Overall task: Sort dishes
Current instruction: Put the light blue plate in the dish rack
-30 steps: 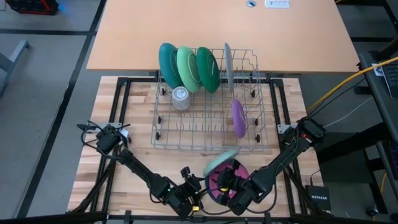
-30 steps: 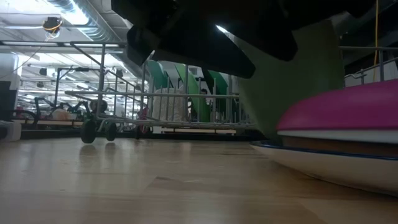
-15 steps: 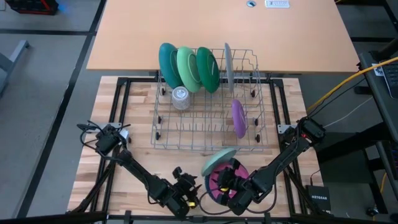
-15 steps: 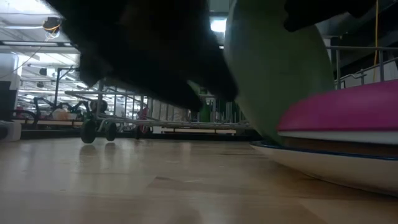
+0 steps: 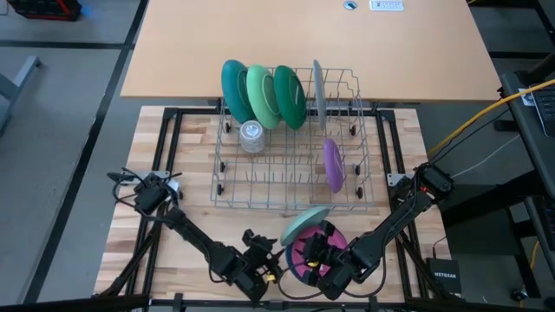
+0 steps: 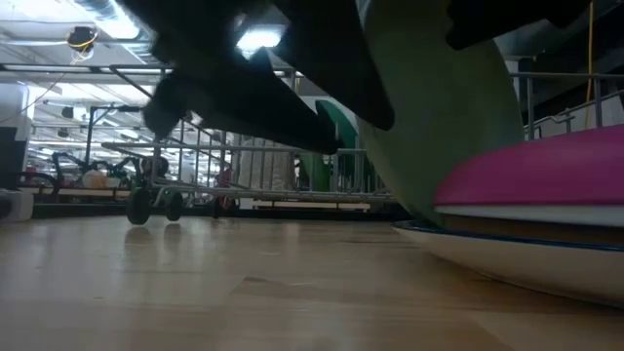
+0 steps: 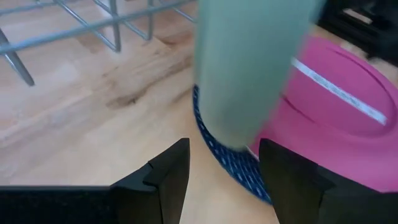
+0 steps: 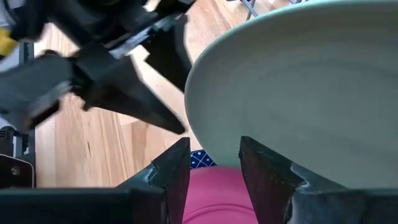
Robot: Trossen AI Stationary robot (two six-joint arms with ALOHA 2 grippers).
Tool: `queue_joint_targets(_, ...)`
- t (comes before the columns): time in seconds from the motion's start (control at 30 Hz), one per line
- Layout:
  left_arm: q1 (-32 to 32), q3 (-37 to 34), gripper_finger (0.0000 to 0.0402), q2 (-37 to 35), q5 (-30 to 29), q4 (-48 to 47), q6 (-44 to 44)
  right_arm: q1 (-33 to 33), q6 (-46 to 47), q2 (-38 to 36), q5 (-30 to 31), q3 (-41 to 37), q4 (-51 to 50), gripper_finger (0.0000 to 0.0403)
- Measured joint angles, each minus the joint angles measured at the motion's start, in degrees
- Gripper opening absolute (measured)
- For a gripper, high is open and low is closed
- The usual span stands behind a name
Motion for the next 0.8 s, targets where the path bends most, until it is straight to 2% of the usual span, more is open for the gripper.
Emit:
queue_joint_targets(0.6, 4.6, 0.0, 0.0182, 0.0, 0.0, 1.1, 1.1, 0.0, 0.0, 0.0, 0.0, 0.0, -0.1, 0.0144)
queue_joint_targets(0.8, 5.8, 0.0, 0.0182, 0.0, 4.6, 1.1, 1.1, 0.0, 0.0, 0.0, -0.1, 0.0, -0.3, 0.0144)
